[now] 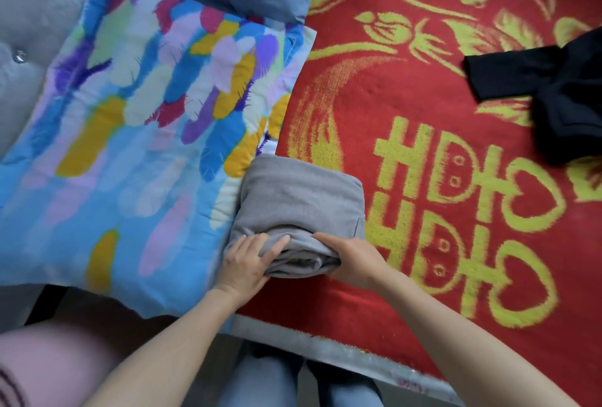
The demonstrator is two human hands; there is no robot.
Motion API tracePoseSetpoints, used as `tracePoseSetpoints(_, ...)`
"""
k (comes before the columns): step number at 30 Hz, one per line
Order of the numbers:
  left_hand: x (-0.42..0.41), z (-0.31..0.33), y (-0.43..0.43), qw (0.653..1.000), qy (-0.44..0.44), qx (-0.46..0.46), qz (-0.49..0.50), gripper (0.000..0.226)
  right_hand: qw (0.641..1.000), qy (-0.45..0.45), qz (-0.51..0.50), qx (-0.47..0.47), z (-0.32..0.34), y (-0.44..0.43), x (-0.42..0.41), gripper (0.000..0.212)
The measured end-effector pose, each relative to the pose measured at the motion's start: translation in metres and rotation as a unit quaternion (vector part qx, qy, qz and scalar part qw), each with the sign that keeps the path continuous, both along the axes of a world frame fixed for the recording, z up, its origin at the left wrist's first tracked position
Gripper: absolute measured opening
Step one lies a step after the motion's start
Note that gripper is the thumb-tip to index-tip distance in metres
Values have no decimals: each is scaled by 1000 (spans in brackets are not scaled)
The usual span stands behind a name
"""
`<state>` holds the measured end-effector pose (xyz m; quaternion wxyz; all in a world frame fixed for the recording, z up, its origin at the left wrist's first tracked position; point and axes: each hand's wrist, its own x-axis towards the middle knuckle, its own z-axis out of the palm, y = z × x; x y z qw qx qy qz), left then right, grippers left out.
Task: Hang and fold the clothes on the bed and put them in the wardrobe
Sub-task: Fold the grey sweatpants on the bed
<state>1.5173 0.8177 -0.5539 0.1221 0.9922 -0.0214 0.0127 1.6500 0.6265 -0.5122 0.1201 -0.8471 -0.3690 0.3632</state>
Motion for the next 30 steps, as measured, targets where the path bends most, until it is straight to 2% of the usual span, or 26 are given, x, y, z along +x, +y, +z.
tracePoseSetpoints(4,-2,40,1,1000,-6,3,-11,108,993,-116,32,-14,21,-9,-12,60)
tracePoseSetpoints(9,-36,96,-25,998,-8,39,43,101,981,-149,124,10,58,-24,-20,64)
tracePoseSetpoints(15,-121,160,-88,974,-13,65,215,93,918,-213,325,74,122,-19,-46,58)
tracePoseSetpoints(19,-190,195,-138,931,-12,85,354,83,859,-235,440,113,161,-9,-92,57)
tracePoseSetpoints(24,-279,222,-199,858,8,97,505,83,774,-222,572,157,189,18,-175,66)
tracePoseSetpoints(27,-341,234,-239,804,34,75,589,82,721,-204,643,157,197,22,-246,72)
tracePoseSetpoints(30,-403,238,-273,770,58,41,634,79,677,-179,695,163,198,13,-316,72)
